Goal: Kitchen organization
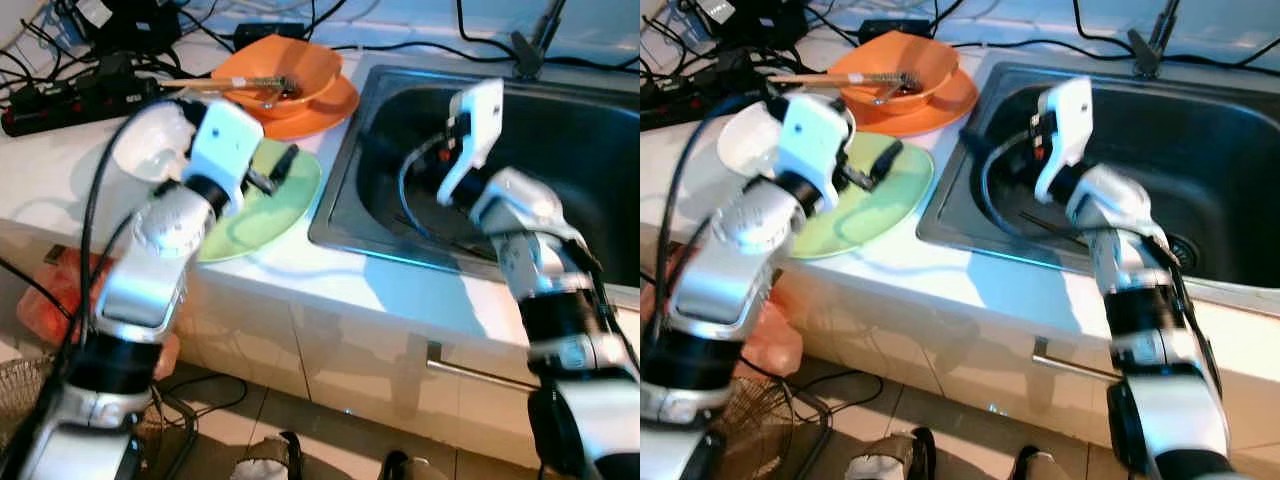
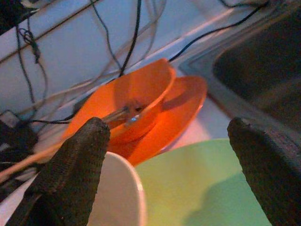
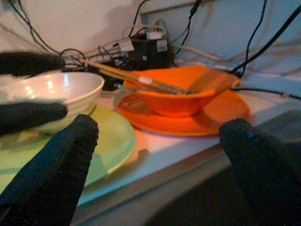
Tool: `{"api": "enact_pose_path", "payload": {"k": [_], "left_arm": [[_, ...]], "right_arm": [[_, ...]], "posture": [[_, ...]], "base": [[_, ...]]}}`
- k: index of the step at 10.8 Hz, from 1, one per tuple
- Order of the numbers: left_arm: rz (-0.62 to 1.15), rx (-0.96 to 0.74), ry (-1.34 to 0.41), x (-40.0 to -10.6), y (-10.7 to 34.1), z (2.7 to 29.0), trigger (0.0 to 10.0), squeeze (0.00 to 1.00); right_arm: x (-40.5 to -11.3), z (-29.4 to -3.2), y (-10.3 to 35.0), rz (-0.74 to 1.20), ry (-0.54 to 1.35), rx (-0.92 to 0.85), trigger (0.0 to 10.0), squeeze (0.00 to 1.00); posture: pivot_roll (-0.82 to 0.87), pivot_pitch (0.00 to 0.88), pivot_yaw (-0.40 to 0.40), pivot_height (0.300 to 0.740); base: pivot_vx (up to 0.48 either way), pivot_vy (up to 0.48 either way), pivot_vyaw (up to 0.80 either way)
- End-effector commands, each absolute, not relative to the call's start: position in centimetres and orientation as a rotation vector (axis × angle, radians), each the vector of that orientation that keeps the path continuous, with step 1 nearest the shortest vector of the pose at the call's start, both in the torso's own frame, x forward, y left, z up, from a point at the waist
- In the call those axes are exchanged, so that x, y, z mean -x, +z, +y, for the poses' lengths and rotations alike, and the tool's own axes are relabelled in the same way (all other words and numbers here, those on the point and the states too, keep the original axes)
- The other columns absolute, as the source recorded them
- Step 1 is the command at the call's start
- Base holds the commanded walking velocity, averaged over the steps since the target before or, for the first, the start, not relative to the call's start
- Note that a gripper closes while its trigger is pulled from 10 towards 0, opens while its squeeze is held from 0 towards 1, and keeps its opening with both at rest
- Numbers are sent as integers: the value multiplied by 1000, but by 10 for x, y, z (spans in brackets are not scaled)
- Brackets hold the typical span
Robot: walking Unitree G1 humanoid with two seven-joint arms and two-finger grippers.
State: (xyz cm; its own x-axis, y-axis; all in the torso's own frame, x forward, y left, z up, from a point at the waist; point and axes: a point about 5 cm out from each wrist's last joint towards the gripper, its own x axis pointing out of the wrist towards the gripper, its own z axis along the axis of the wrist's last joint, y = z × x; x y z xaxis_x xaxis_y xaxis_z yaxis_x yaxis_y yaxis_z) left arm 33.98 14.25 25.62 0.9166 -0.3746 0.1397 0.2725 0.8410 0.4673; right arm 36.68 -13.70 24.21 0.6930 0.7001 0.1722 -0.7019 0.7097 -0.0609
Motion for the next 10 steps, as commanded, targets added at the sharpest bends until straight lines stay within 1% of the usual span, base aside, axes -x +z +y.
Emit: {"api": "enact_pose_path", "payload": {"k": [1, 2, 3, 4, 5, 8, 9, 10], "left_arm": [[-216, -482, -303, -343, 261, 149, 10000, 1000], [-180, -497, -278, -347, 262, 158, 10000, 1000], [-129, -501, -257, -352, 260, 168, 10000, 1000], [-86, -510, -255, -356, 259, 174, 10000, 1000], [-51, -505, -256, -359, 258, 177, 10000, 1000], [89, -475, -322, -362, 245, 189, 10000, 1000], [96, -480, -358, -361, 247, 187, 10000, 1000], [116, -496, -412, -359, 251, 184, 10000, 318]], "right_arm": [[-362, -137, 247, -195, 808, -7, 10000, 1000], [-358, -134, 250, -189, 838, -15, 10000, 1000], [-351, -129, 256, -190, 891, -29, 10000, 925], [-344, -125, 261, -188, 948, -56, 10000, 78], [-339, -123, 262, -182, 988, -55, 10000, 0], [-326, -121, 259, -154, 1043, -13, 10000, 0], [-326, -121, 259, -151, 1043, -12, 10000, 0], [-324, -121, 258, -143, 1041, -9, 10000, 0]], "posture": [[156, 140, 73, 740], [162, 136, 73, 740], [163, 134, 74, 740], [161, 131, 79, 740], [158, 130, 78, 740], [152, 128, 86, 740], [152, 129, 87, 740], [156, 130, 88, 740]], "base": [[0, 0, 0], [0, 0, 0], [0, 0, 0], [0, 0, 0], [0, 0, 0], [0, 0, 0], [0, 0, 0], [0, 0, 0]]}}
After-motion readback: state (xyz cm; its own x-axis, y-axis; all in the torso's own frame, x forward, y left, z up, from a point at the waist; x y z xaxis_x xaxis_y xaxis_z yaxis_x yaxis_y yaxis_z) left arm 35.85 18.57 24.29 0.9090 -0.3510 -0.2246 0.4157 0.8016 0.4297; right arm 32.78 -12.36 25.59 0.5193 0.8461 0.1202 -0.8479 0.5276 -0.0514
